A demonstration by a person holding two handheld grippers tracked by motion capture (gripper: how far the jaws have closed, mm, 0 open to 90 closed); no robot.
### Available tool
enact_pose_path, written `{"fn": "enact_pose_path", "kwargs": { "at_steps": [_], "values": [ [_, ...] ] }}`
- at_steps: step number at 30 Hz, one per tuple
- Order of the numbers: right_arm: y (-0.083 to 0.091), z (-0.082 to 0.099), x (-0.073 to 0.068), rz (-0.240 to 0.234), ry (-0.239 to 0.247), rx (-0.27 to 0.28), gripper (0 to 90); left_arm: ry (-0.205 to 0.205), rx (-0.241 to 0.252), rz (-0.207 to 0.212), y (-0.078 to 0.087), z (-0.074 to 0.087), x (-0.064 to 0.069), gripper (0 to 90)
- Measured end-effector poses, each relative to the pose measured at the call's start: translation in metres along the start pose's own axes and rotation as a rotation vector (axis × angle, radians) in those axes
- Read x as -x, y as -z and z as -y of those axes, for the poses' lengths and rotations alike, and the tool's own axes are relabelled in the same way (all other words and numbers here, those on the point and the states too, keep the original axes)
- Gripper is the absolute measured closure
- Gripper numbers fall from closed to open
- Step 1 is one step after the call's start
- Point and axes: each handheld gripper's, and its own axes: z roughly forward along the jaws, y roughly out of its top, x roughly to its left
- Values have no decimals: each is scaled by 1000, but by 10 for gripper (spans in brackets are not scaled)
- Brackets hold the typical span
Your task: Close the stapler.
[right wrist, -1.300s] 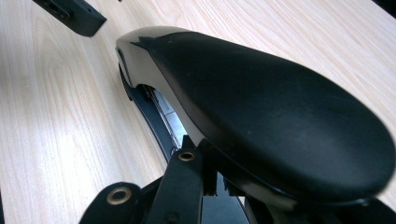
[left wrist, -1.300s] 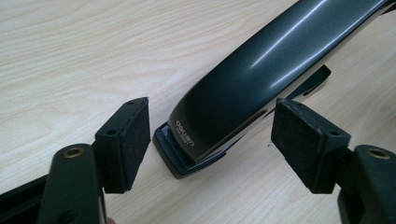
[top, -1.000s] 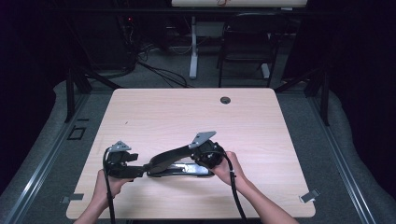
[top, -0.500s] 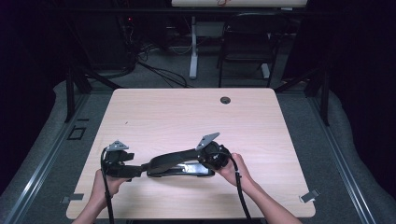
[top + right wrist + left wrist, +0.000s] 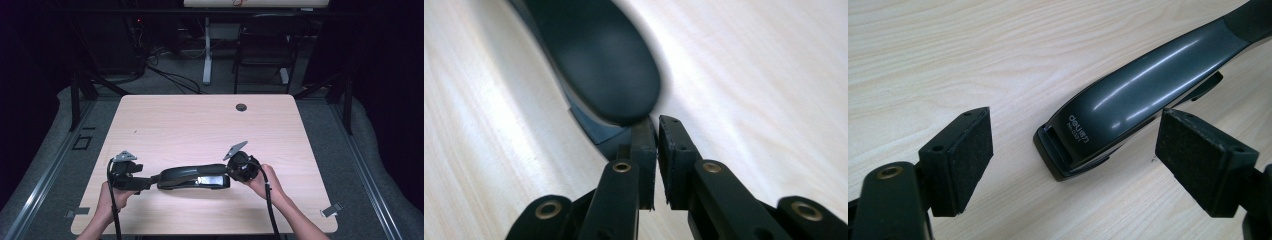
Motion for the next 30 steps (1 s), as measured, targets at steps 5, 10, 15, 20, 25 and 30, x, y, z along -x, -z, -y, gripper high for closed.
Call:
{"fn": "enact_pose_path", "kwargs": {
  "at_steps": [5, 10, 15, 20, 25, 30],
  "values": [
    [22, -6, 3, 76, -6, 67, 851, 8, 8, 3, 1, 0, 0, 146],
    [38, -21, -12, 58, 30, 174, 857, 20, 12, -6, 1, 0, -2, 143],
    [27, -28, -23, 39, 74, 132, 869, 13, 12, -10, 2, -1, -3, 143],
    [21, -25, -21, 20, 53, 100, 891, 18, 14, -18, 3, 0, -3, 144],
    [4, -20, -29, 70, 90, 55, 900, 10, 17, -18, 4, 0, -2, 146],
    [5, -19, -29, 67, 76, 68, 900, 9, 17, -14, 4, -1, -2, 146]
  ]
}}
